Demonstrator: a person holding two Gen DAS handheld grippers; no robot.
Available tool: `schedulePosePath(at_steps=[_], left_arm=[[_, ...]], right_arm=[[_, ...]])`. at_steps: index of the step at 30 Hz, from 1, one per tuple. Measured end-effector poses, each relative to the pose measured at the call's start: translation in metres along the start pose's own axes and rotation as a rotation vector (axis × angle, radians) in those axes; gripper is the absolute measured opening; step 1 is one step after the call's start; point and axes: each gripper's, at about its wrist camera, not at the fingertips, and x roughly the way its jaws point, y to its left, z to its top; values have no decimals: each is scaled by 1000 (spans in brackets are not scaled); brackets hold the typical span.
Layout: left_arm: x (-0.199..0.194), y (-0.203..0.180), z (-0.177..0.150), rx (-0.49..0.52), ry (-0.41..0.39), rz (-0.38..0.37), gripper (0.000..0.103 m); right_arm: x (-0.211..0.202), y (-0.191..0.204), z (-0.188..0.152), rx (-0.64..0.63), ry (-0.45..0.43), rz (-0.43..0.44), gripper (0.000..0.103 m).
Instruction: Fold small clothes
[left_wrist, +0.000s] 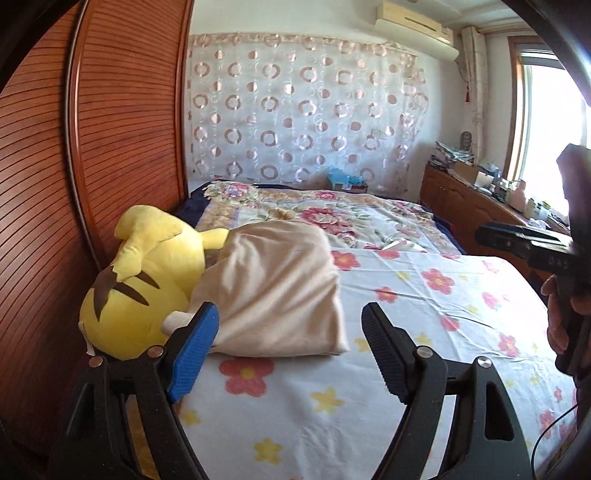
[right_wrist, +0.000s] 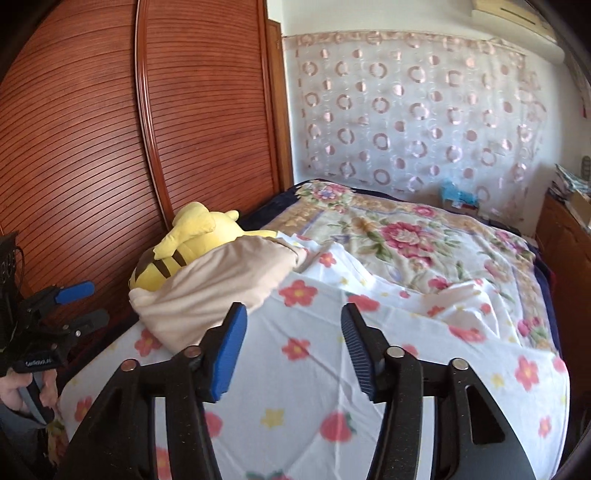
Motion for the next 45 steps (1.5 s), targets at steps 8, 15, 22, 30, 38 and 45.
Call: schedulePosePath(at_steps=[8,15,22,30,38,45], left_arm=[[-22,-50,-1,58,-39,-82,80],[-55,-94,13,116,-112,-106,80],[-71,-119,19,145,-131,-116,80],[-76,-121,20,118,-146,-129,80],[-78,-120,20,115,-142,-127,80],[-79,-119,20,118,-145,-123,80]], right_arm=[[-82,23,-45,60,-54,-135,73],[-151,50,-71,128,-147,-230,73],[-201,83,-89,154,-221,-291,73],[-197,95,-105,159,-228,-308,73],[-193,78,-104,187,-218,-312,73],[-196,78,-99,193,-214,-310,73]])
